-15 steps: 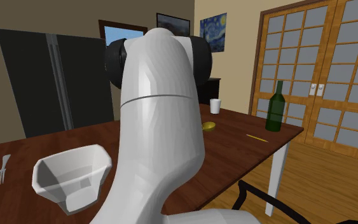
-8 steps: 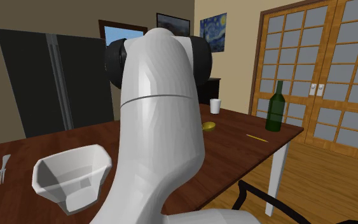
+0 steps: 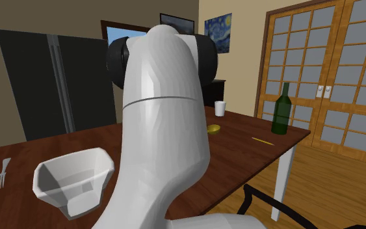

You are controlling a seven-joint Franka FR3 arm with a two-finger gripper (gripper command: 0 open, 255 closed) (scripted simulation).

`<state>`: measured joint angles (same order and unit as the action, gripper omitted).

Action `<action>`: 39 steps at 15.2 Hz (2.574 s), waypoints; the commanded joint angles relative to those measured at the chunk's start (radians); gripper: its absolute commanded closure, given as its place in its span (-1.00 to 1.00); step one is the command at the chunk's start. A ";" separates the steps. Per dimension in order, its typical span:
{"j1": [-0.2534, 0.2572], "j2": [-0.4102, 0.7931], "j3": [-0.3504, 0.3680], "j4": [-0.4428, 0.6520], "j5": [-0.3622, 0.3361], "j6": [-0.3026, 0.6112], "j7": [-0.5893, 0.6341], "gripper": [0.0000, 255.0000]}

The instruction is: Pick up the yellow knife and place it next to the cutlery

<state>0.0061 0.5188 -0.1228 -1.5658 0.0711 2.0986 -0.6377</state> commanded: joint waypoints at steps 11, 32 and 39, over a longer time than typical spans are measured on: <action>0.002 -0.051 -0.004 0.084 -0.009 -0.135 0.006 1.00; 0.181 -0.352 0.070 -0.251 -0.065 -0.097 0.268 1.00; 0.268 -0.441 0.135 -0.367 -0.079 -0.071 0.425 1.00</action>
<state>0.2633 0.0883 0.0032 -1.9161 -0.0065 2.0224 -0.2351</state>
